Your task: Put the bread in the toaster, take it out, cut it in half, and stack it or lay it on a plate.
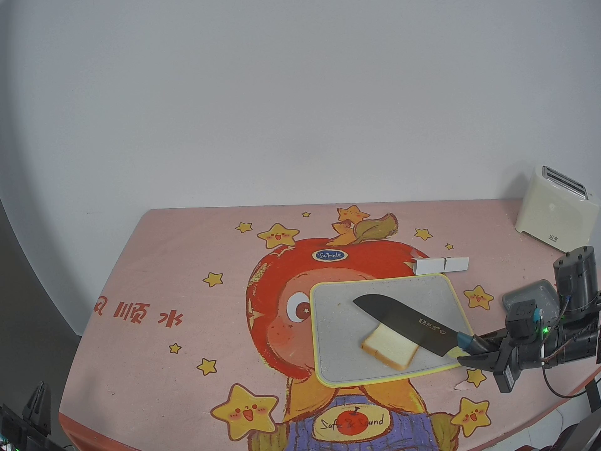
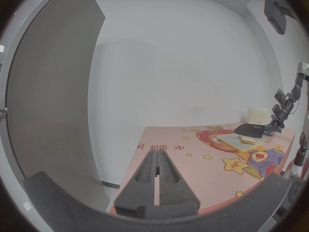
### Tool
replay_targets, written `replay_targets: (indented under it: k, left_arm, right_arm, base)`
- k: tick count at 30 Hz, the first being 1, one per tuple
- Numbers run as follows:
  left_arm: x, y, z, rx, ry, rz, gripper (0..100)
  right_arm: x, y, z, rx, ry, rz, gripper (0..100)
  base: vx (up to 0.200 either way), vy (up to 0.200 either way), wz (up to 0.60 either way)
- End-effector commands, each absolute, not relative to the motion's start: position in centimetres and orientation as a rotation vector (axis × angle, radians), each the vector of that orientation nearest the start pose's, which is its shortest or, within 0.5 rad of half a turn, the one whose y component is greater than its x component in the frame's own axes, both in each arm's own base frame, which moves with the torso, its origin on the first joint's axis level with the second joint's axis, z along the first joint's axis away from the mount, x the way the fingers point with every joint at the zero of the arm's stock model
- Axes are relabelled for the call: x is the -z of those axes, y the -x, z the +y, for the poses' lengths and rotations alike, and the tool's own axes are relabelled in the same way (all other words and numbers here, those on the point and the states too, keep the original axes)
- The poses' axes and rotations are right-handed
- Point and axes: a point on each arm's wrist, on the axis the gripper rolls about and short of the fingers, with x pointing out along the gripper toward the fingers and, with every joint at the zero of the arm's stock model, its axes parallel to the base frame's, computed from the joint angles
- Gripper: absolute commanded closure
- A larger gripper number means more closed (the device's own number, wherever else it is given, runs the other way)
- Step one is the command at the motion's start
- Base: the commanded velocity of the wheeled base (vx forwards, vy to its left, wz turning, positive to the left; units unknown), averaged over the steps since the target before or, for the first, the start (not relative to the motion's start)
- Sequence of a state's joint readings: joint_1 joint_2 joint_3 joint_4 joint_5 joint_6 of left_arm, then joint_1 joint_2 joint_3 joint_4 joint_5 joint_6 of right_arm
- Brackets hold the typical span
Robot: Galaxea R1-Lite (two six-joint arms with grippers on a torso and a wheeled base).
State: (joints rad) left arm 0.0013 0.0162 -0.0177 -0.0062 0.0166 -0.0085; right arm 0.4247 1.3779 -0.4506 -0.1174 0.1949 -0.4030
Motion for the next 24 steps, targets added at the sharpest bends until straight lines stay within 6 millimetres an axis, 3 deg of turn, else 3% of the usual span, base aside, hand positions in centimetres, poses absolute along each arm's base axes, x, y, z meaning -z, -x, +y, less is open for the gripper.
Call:
replay_targets:
  k: [1,24]
  left_arm:
    - [-7.64,2.22,0.03,-0.018,0.008,0.000,100]
    - [-8.14,2.25,0.01,-0.006,0.020,-0.051,100]
  right_arm:
    - [-12.36,-16.36,7.73,-0.739,0.461,0.707,100]
    - [-11.76,-16.87,7.92,-0.742,0.465,0.740,100]
  base:
    - [0.000,0.000,0.00]
    - [0.000,0.000,0.00]
